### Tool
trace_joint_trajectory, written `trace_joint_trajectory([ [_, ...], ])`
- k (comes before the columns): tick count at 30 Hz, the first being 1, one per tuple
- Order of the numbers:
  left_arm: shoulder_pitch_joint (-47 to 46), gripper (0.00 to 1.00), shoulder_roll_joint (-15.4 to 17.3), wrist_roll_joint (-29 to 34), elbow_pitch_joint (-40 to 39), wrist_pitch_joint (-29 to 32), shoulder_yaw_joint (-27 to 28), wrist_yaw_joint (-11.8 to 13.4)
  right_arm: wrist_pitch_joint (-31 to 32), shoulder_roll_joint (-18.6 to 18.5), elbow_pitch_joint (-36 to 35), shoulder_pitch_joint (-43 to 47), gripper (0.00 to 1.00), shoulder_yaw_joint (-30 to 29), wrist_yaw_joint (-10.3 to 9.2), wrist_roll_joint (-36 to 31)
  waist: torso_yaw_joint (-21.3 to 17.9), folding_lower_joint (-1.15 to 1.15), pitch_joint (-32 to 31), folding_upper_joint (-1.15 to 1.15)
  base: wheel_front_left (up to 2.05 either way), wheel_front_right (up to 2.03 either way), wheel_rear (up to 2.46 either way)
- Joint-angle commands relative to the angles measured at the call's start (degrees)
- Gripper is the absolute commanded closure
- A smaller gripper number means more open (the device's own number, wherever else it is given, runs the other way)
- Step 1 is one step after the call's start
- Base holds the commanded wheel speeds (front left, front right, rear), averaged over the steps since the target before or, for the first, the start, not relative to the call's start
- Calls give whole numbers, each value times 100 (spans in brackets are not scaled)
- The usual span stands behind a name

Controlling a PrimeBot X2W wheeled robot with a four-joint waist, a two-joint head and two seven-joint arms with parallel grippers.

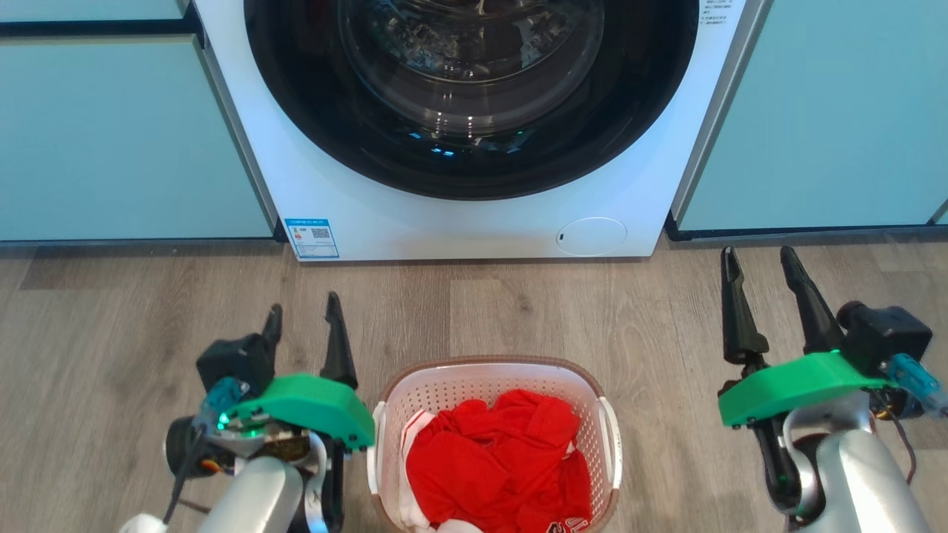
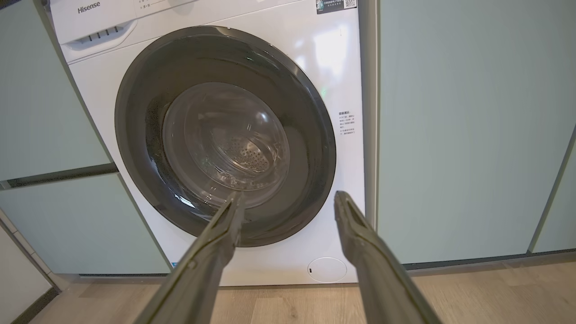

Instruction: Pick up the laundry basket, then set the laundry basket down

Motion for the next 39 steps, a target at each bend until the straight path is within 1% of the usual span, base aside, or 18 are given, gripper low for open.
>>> trace_joint_trajectory([
  [1, -421, 0, 46, 214, -177, -97, 140, 39, -93, -45, -240, -249, 0, 112, -6, -252, -4, 0, -1, 0, 0, 0, 0],
  [2, -405, 0, -14, 205, -183, -113, 205, 59, -110, -44, -217, -238, 0, 125, -6, -326, -7, 0, -3, 0, 0, 0, 0],
  [3, -390, 0, -65, 191, -188, -130, 273, 28, -127, -45, -187, -233, 0, 162, -6, -414, -9, 0, -6, 0, 0, 0, 0],
  [9, -417, 0, -148, 562, 134, -231, 331, -438, -228, -106, 78, -213, 0, 406, -7, -774, -17, 0, -48, 0, 0, 0, 0],
  [11, -433, 0, -226, 590, 211, -265, 353, -679, -261, -97, 238, -172, 0, 409, -7, -707, -18, 0, -68, 0, 0, 0, 0],
  [16, -408, 0, -393, 850, 237, -349, 624, -1043, -345, -89, 319, -255, 0, 441, -7, -893, -16, 0, -80, 0, 0, 0, 0],
  [19, -414, 0, -463, 1058, 331, -399, 745, -1188, -395, -90, 312, -278, 0, 453, -7, -1118, -12, 0, -87, 0, 0, 0, 0],
  [22, -440, 0, -508, 1354, 285, -450, 881, -1157, -445, -87, 267, -281, 0, 463, -8, -1327, -9, 0, -88, 0, 0, 0, 0],
  [27, -429, 0, -537, 1890, 163, -534, 968, -918, -529, -78, 220, -271, 0, 489, -8, -1622, -20, 0, -87, 0, 0, 0, 0],
  [29, -400, 0, -542, 2034, 115, -567, 964, -859, -563, -74, 226, -264, 0, 483, -8, -1703, -24, 0, -89, 0, 0, 0, 0],
  [31, -333, 0, -545, 1931, 168, -601, 903, -970, -597, -69, 251, -249, 0, 473, -8, -1760, -29, 0, -97, 0, 0, 0, 0],
  [32, -295, 0, -545, 1754, 292, -635, 821, -1147, -630, -65, 335, -219, 0, 478, -8, -1795, -27, 0, -113, 0, 0, 0, 0],
  [35, -297, 0, -545, 1768, 450, -683, 819, -1135, -679, -60, 443, -216, 0, 466, -9, -1878, -23, 0, -127, 0, 0, 0, 0],
  [39, -280, 0, -545, 1574, 608, -683, 840, -1147, -679, -55, 531, -215, 0, 413, -9, -1710, -27, 0, -136, 0, 0, 0, 0],
])
